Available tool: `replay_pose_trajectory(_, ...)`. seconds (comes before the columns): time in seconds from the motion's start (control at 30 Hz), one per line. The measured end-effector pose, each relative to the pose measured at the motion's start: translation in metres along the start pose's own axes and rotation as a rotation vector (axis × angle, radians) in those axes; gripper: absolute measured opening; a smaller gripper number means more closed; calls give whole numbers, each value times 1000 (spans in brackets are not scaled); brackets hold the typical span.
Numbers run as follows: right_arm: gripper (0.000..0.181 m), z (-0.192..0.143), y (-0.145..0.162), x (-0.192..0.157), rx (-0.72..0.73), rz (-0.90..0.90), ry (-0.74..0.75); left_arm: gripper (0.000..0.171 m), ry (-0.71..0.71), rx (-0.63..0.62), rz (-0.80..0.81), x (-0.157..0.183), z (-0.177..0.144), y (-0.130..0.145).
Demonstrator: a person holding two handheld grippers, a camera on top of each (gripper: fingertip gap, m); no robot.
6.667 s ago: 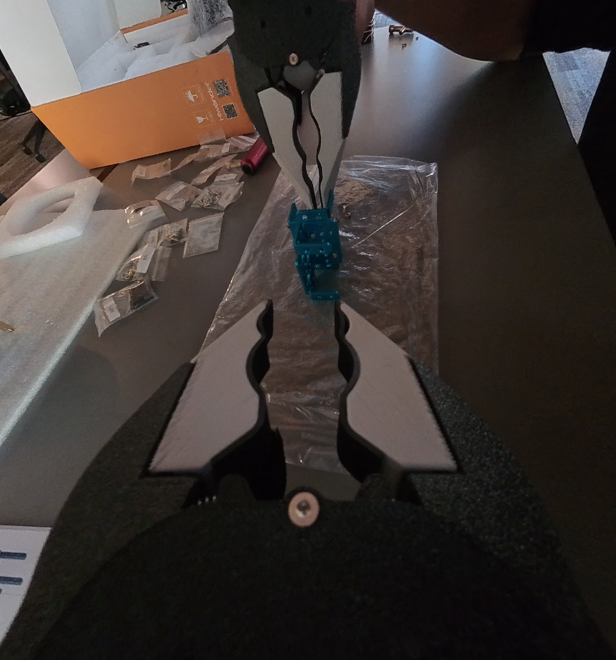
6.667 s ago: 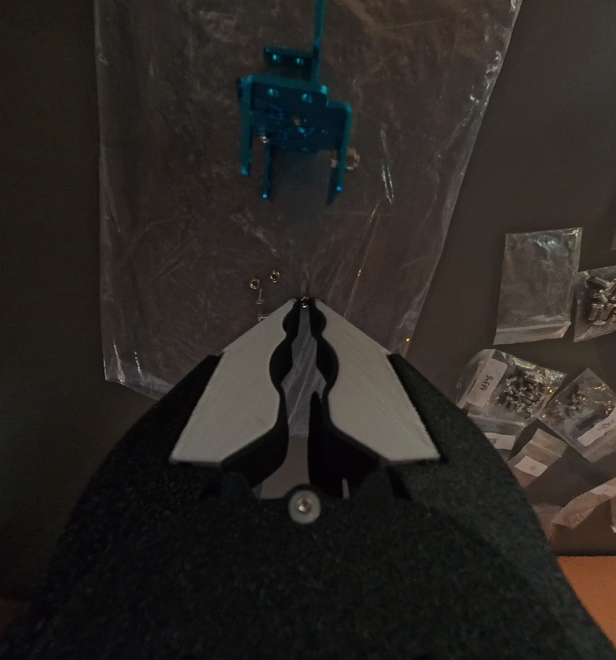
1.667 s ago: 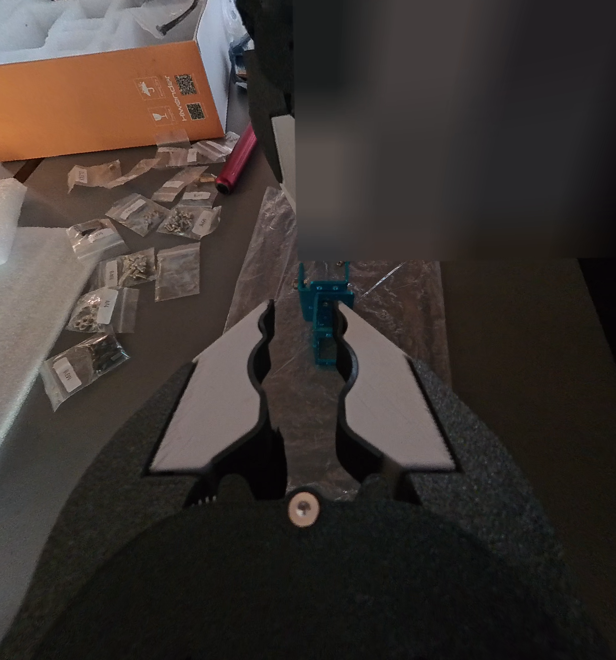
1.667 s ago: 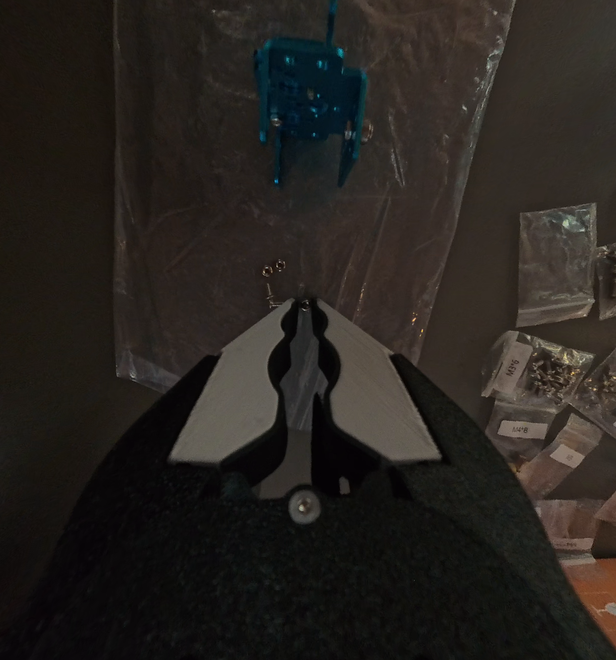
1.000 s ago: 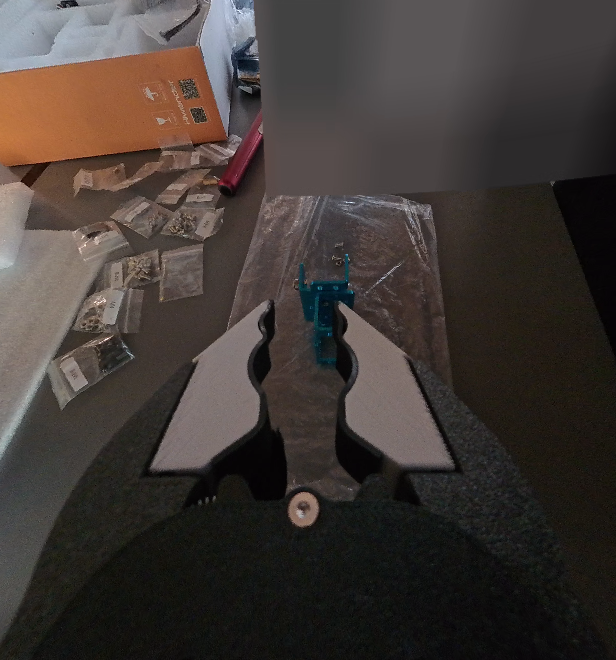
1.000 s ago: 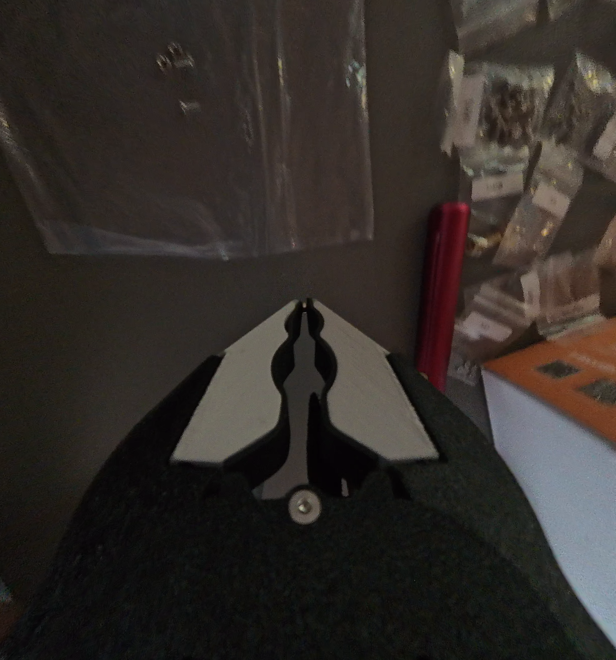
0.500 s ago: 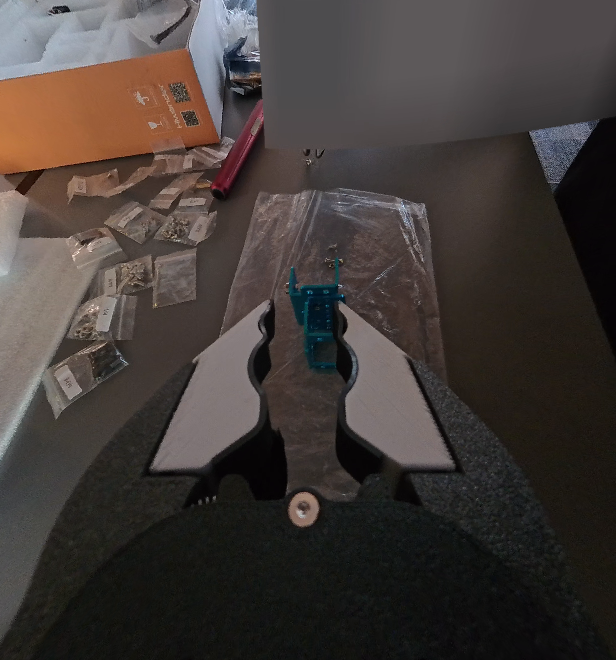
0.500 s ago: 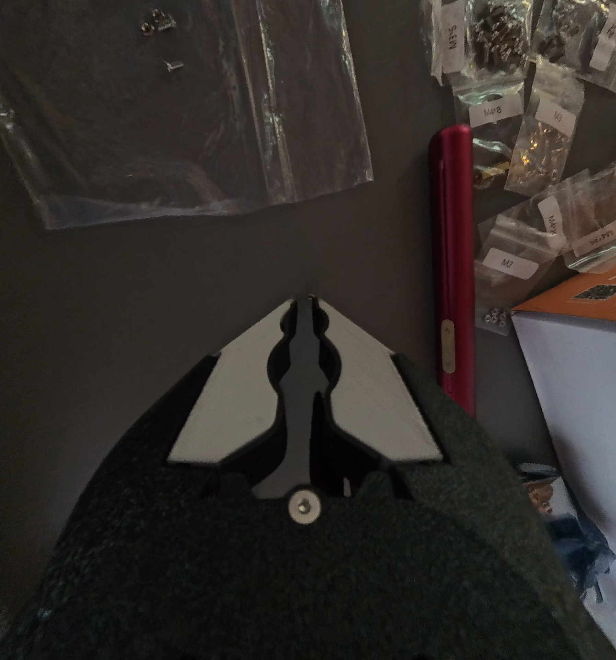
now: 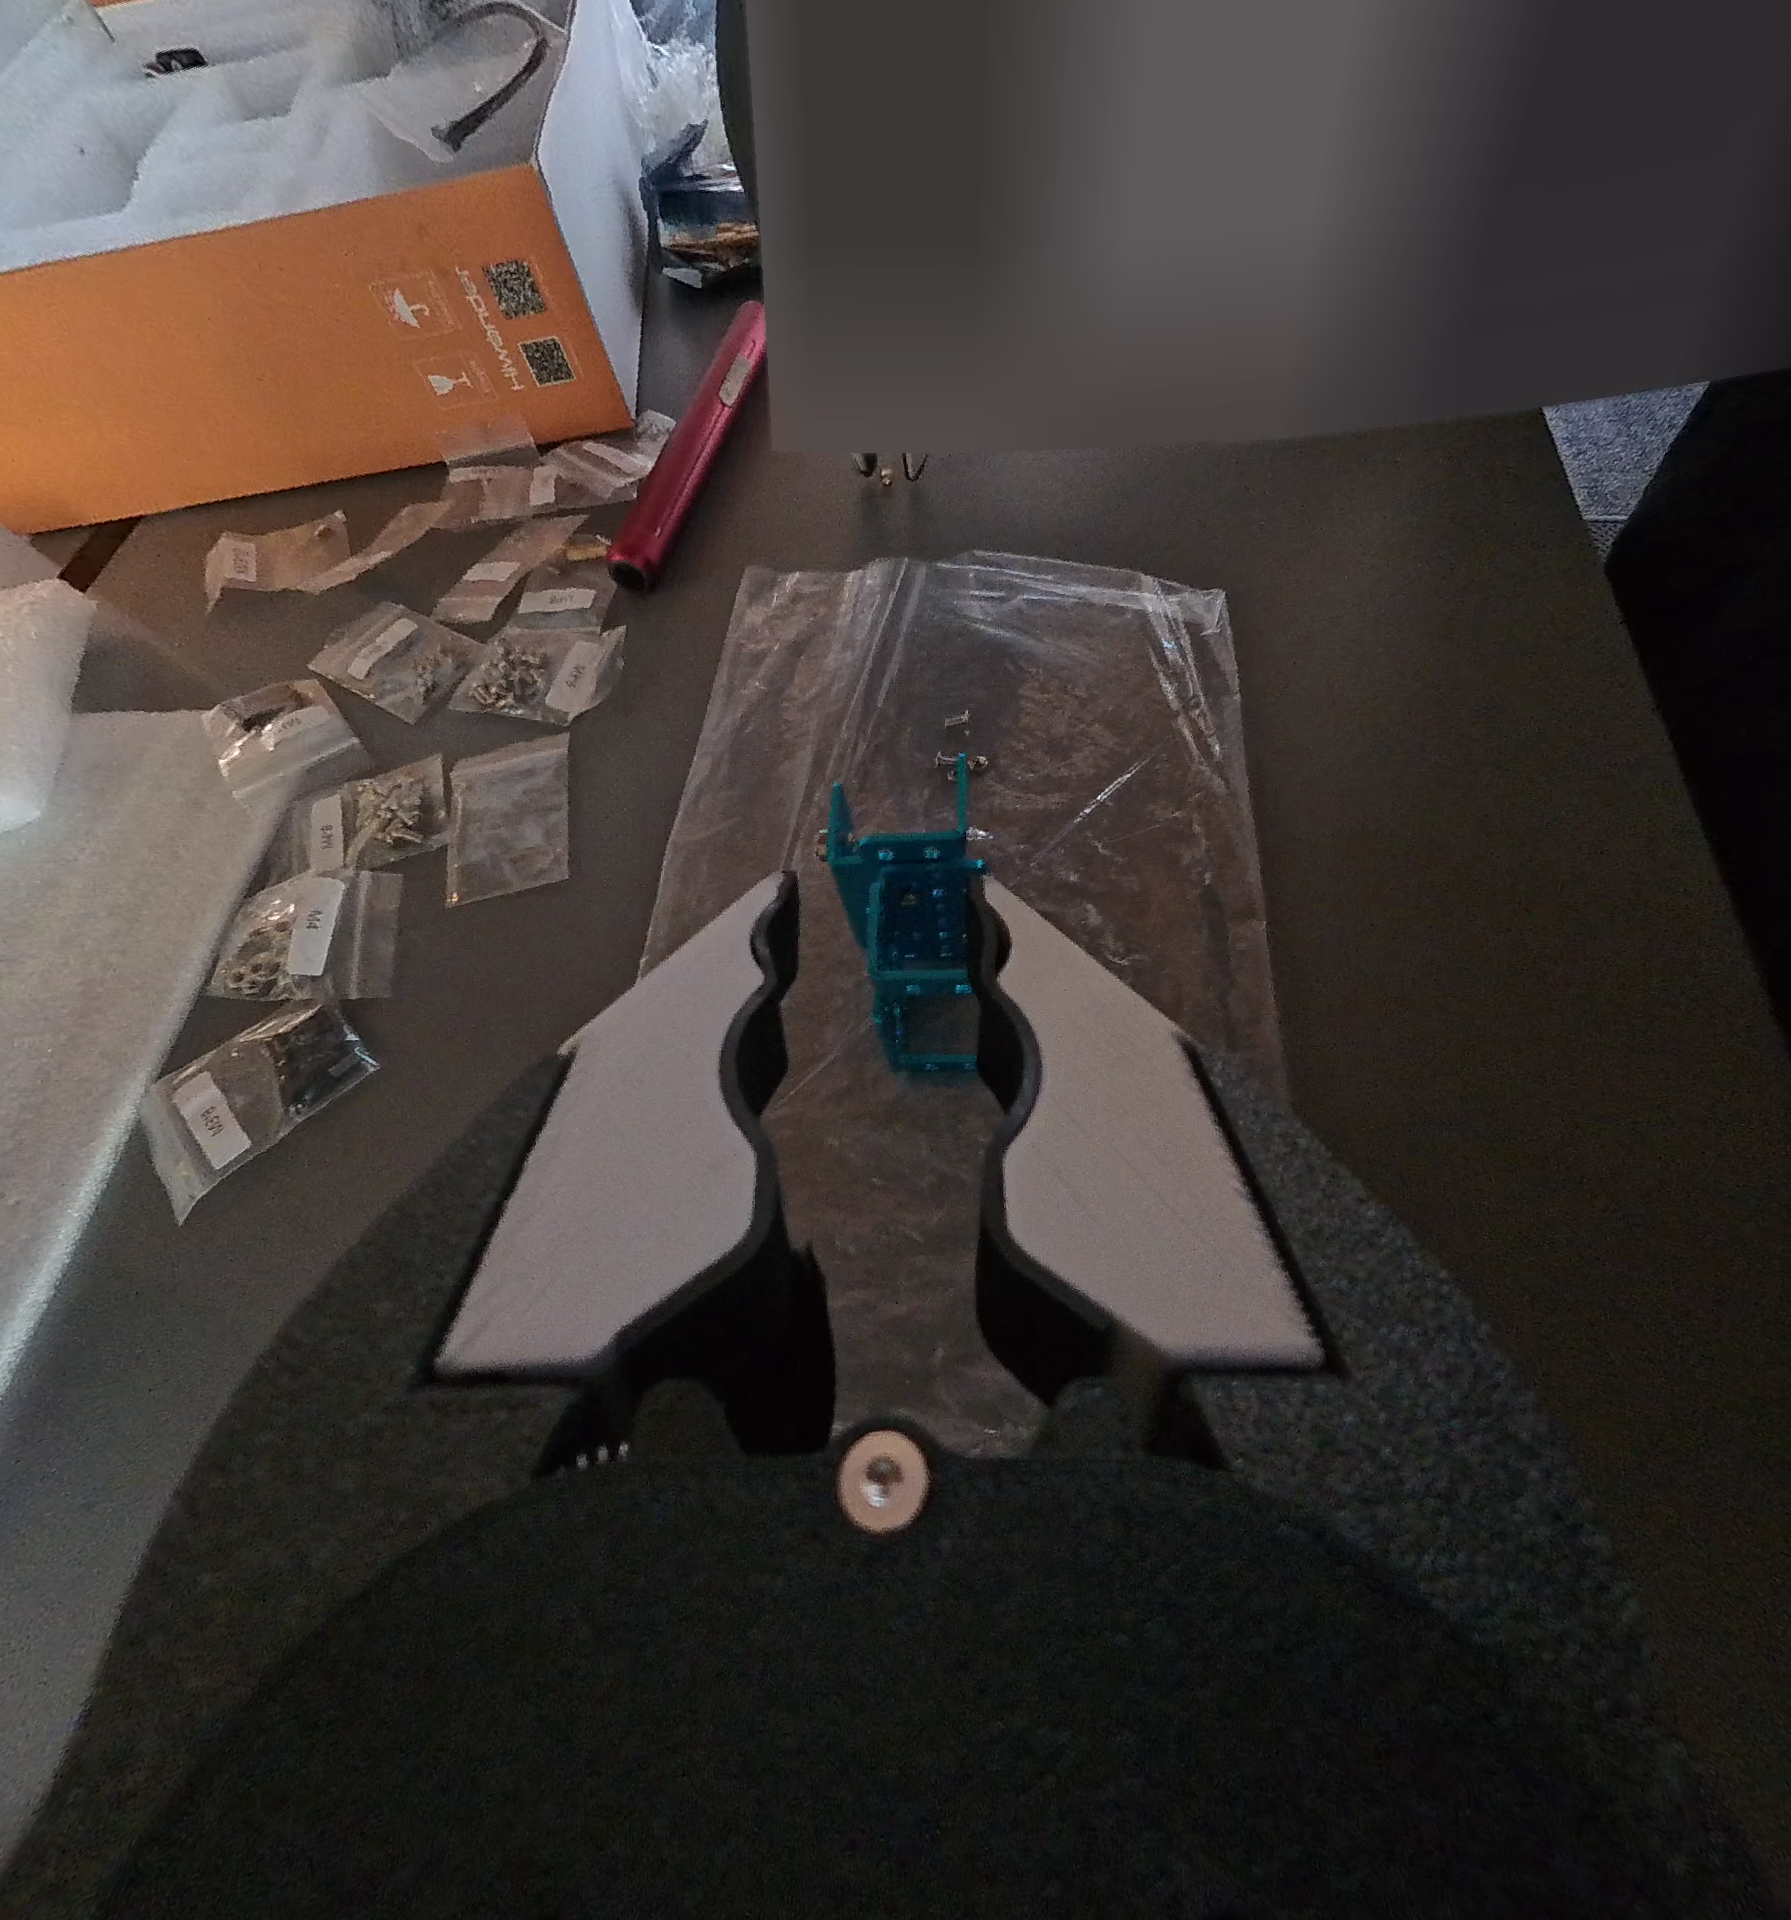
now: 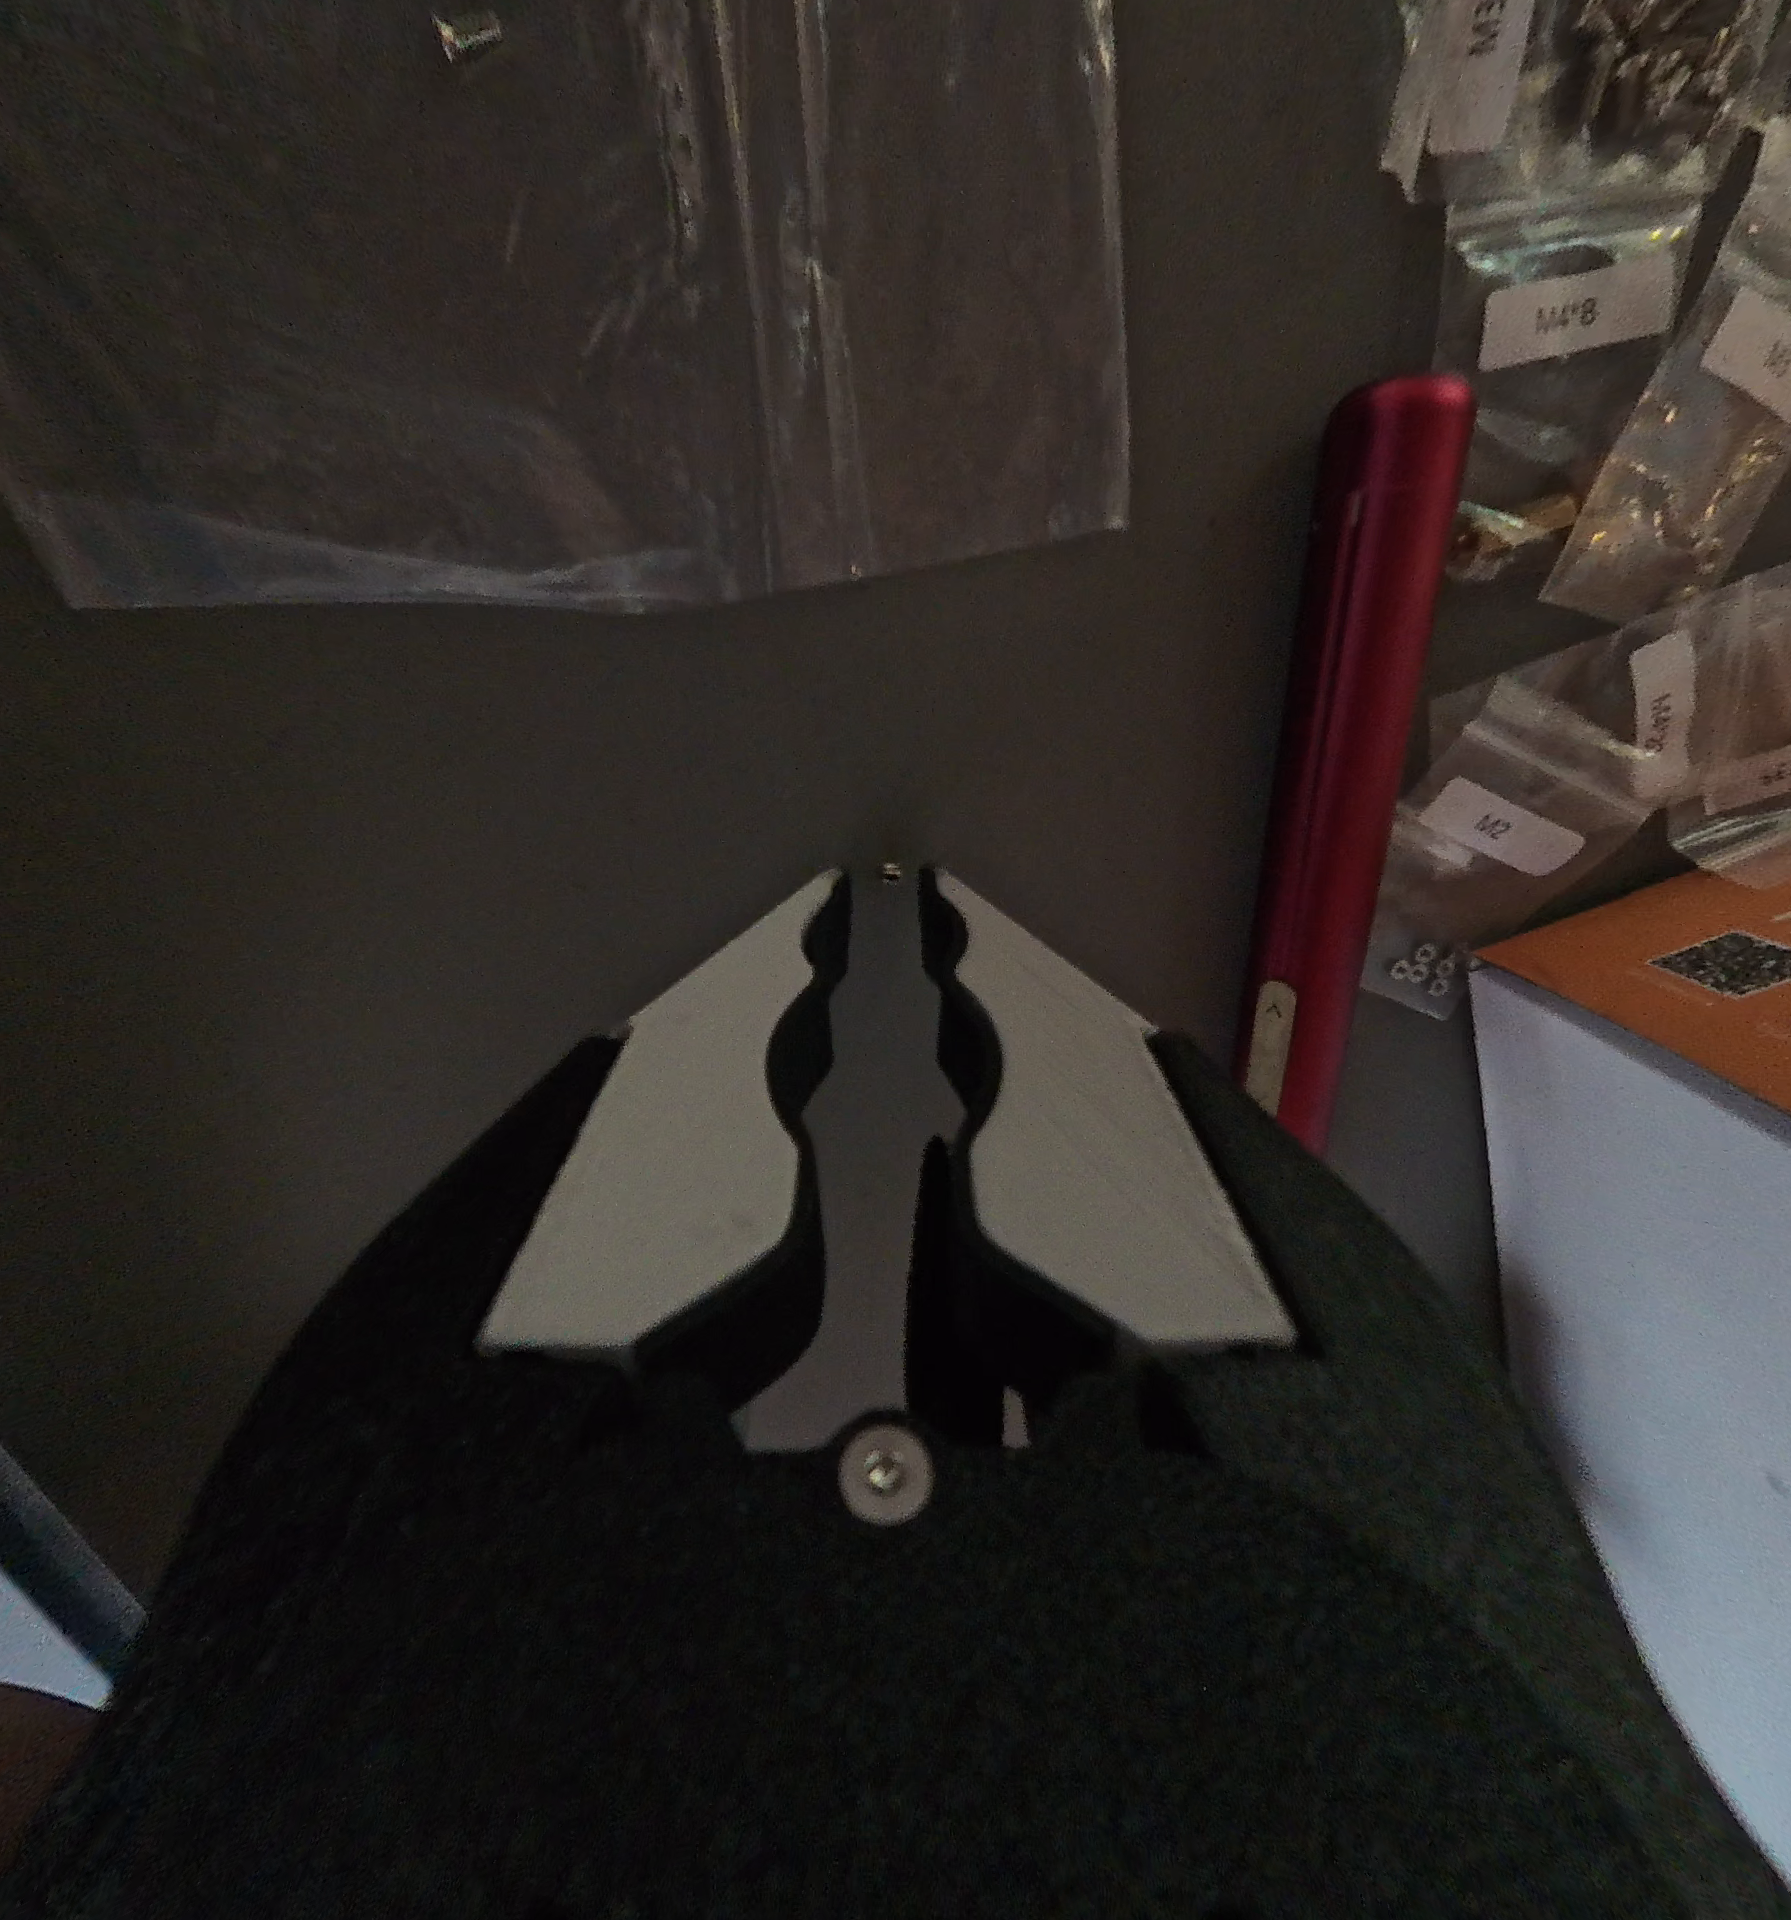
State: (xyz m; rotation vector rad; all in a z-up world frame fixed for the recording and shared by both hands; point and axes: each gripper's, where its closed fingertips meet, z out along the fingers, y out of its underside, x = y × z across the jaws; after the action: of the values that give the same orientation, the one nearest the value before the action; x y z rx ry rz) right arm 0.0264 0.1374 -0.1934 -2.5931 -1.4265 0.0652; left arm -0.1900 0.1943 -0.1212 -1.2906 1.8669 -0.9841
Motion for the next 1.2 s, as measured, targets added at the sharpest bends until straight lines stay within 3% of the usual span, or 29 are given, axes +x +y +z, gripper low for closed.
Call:
replay_pose_trajectory(0.53,5,1,-7,2,48,-16,9,32,-11,-9,-7,-4,3,4)
replay_pose_trajectory(0.67,5,-13,-43,4,239,-46,56,32,-11,-9,-32,-8,5,6)
replay_pose_trajectory(0.9,5,-32,-132,-42,637,-146,-80,30,22,-14,-63,-8,13,2)
replay_pose_trajectory(1.07,5,-35,-163,-50,773,-132,-96,30,38,-66,-54,-11,19,4)
replay_pose_trajectory(1.2,5,-27,-172,-52,784,-123,-132,30,71,-74,-96,-13,16,2)
